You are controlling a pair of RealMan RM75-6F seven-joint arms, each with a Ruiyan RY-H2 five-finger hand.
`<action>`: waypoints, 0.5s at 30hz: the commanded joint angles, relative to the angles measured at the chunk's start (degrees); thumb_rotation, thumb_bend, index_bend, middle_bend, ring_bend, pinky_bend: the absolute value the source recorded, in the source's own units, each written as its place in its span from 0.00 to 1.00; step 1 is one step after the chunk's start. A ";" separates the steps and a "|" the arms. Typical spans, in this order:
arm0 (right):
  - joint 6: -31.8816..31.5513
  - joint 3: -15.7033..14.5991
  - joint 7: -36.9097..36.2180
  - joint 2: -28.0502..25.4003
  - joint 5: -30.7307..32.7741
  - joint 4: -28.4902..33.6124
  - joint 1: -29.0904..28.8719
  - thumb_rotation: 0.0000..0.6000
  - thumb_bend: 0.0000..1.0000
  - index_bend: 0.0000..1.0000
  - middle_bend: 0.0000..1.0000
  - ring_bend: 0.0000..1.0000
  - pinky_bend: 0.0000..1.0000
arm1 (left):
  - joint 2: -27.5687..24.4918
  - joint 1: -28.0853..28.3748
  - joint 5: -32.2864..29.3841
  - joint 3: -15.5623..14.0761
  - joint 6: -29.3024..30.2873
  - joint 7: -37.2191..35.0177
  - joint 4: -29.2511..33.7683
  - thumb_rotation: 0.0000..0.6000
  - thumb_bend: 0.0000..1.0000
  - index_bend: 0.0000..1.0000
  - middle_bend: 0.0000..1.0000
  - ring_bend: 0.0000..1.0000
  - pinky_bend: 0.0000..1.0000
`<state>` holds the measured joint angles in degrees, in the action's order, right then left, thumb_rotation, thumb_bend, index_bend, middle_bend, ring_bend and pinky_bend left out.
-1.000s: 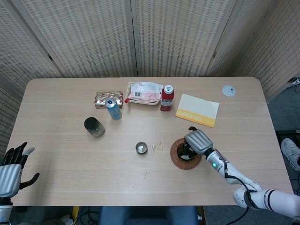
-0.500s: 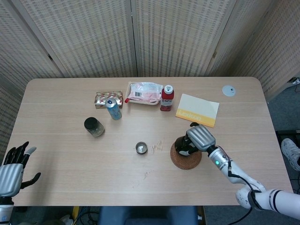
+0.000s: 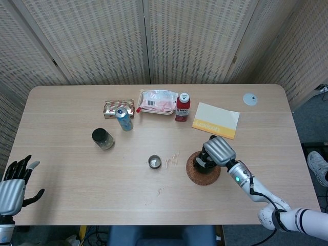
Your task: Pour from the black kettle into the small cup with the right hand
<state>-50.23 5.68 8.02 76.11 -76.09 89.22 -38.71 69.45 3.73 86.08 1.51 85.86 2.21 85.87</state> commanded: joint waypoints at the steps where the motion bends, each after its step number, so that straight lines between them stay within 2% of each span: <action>1: 0.32 0.16 0.80 -0.12 0.34 0.04 -0.43 0.62 0.45 1.00 1.00 0.95 0.44 | 0.02 0.03 0.06 0.00 -0.01 -0.04 0.00 1.00 0.24 0.15 0.01 0.07 0.02; 6: 1.10 0.54 1.62 -0.10 1.08 0.14 -1.27 0.71 0.50 1.00 1.00 0.95 0.48 | 0.19 -0.01 0.09 -0.04 0.05 -0.14 -0.16 1.00 0.24 0.15 0.01 0.07 0.02; 15: 2.82 0.86 3.69 0.61 2.14 0.12 -3.14 0.73 0.52 1.00 1.00 0.95 0.48 | 0.30 -0.31 -0.17 -0.09 0.23 -0.47 -0.64 1.00 0.24 0.15 0.01 0.07 0.02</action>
<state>-47.51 6.53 11.61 76.65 -74.01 89.33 -41.75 69.74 3.43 85.91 1.42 86.08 1.74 85.23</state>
